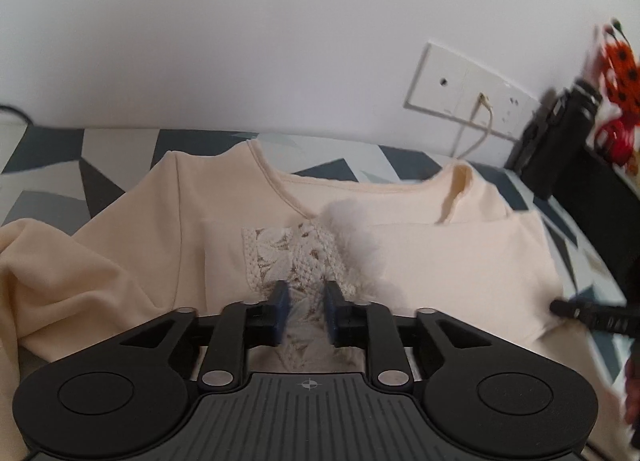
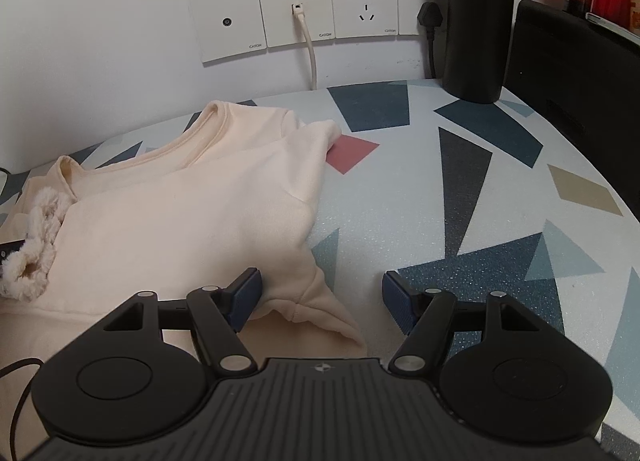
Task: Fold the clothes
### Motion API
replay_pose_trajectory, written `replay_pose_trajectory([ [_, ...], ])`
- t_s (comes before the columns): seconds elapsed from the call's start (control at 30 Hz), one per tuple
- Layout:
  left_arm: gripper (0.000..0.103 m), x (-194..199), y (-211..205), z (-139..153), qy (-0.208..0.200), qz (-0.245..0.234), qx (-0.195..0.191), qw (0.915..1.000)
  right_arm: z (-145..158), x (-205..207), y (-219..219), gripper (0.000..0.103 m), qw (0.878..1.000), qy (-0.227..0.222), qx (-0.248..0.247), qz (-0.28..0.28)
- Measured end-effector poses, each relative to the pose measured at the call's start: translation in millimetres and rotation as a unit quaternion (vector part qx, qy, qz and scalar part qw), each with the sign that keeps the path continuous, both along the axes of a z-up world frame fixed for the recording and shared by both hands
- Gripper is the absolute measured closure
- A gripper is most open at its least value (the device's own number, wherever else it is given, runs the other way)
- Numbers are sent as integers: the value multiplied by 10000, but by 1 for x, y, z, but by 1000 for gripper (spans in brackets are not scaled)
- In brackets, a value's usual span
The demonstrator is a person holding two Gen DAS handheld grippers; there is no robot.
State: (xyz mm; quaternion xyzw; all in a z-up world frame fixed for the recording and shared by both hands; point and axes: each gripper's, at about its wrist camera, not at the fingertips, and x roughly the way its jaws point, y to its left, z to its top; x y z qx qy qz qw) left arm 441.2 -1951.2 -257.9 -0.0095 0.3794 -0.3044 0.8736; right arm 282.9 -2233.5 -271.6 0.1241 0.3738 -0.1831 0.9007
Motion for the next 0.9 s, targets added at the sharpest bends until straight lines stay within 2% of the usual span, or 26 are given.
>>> replay_pose_trajectory([
  [0.03, 46, -2, 5, 4, -26, 33, -112, 9999, 1, 0, 0, 35, 10000, -6, -1, -11],
  [0.13, 37, -19, 28, 21, -500, 270, -152, 9983, 1, 3, 1, 35, 10000, 48, -17, 13],
  [0.23, 21, -32, 63, 34, -595, 723, 10, 9956, 3, 5, 3, 35, 9999, 89, -52, -35],
  [0.33, 15, -50, 110, 45, -656, 1240, 210, 9899, 6, 4, 8, 35, 9999, 113, -95, -76],
  [0.47, 15, -72, 151, 42, -610, 1580, 1354, 9762, 10, 2, 22, 34, 9998, 101, -146, 53],
  [0.6, 16, -86, 176, 29, -303, 1614, 1547, 9742, 10, 3, 33, 32, 9996, 141, -202, 128],
  [0.7, 21, -86, 182, 17, -27, 1595, 1611, 9740, 11, 5, 36, 31, 9994, 205, -233, 145],
  [0.77, 45, -85, 180, 17, 47, 1492, 1582, 9761, 12, 6, 37, 31, 9993, 251, -254, 147],
  [0.83, 75, -86, 177, 21, 33, 1428, 1566, 9773, 13, 7, 36, 31, 9991, 272, -284, 138],
  [0.87, 84, -87, 176, 28, -74, 1465, 1558, 9768, 13, 6, 35, 31, 9991, 279, -301, 131],
  [0.9, 87, -89, 175, 36, -202, 1516, 1522, 9765, 14, 5, 35, 31, 9990, 274, -327, 115],
])
